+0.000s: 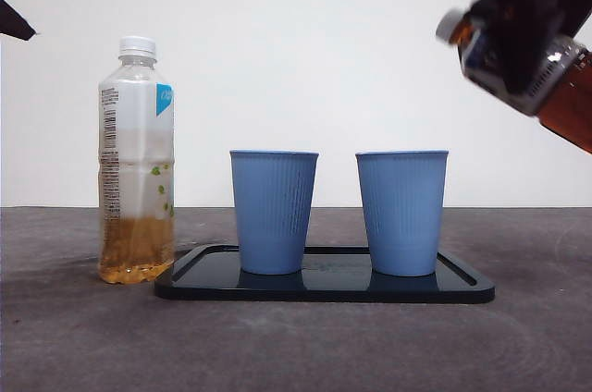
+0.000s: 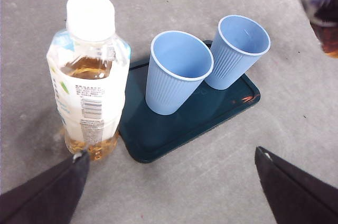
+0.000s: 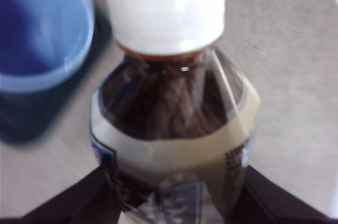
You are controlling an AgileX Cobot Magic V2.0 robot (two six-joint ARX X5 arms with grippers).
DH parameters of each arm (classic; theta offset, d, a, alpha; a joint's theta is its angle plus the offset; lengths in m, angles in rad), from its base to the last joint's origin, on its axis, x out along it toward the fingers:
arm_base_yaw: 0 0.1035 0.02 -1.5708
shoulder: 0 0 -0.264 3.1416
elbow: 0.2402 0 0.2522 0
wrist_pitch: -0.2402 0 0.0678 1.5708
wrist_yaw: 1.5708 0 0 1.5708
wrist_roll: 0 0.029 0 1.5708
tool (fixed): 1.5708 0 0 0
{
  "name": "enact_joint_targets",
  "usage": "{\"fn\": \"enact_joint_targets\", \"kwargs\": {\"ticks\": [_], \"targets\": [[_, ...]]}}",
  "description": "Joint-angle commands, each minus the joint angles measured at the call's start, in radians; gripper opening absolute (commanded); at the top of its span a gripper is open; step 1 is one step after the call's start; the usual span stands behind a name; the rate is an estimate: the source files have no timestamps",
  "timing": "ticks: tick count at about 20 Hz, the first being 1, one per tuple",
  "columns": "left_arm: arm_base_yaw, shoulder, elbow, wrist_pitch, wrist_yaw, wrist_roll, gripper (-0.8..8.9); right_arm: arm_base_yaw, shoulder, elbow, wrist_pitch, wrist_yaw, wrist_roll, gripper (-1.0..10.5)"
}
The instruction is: Pour the drink into the cup
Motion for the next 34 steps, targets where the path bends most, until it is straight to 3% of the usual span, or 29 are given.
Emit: {"fn": "enact_joint_targets", "kwargs": {"ticks": [1, 4, 7, 10, 17, 24, 34], "targets": [[-0.005, 0.006, 0.020, 0.011, 0.001, 0.005, 4.99, -0.042, -0.050, -0.005, 0.111, -0.069, 0.062, 2.0], [-0.005, 0.006, 0.020, 0.013, 0.001, 0.005, 4.99, -0.114, -0.119, -0.105, 0.305, -0.177, 0.095, 2.0], [-0.005, 0.006, 0.020, 0.015, 0.001, 0.008, 4.99, -0.175, -0.168, -0.240, 0.503, -0.215, 0.172, 2.0], [-0.005, 0.006, 0.020, 0.015, 0.001, 0.008, 4.99, -0.238, -0.187, -0.380, 0.724, -0.310, 0.220, 2.0], [-0.005, 0.006, 0.020, 0.014, 0.001, 0.004, 4.98, -0.324, -0.183, -0.583, 1.112, -0.422, 0.243, 2.0], [-0.005, 0.007, 0.020, 0.013, 0.001, 0.008, 4.98, -0.390, -0.138, -0.614, 1.241, -0.559, 0.243, 2.0], [-0.005, 0.007, 0.020, 0.011, 0.001, 0.008, 4.98, -0.389, -0.079, -0.614, 1.251, -0.583, 0.243, 2.0]]}}
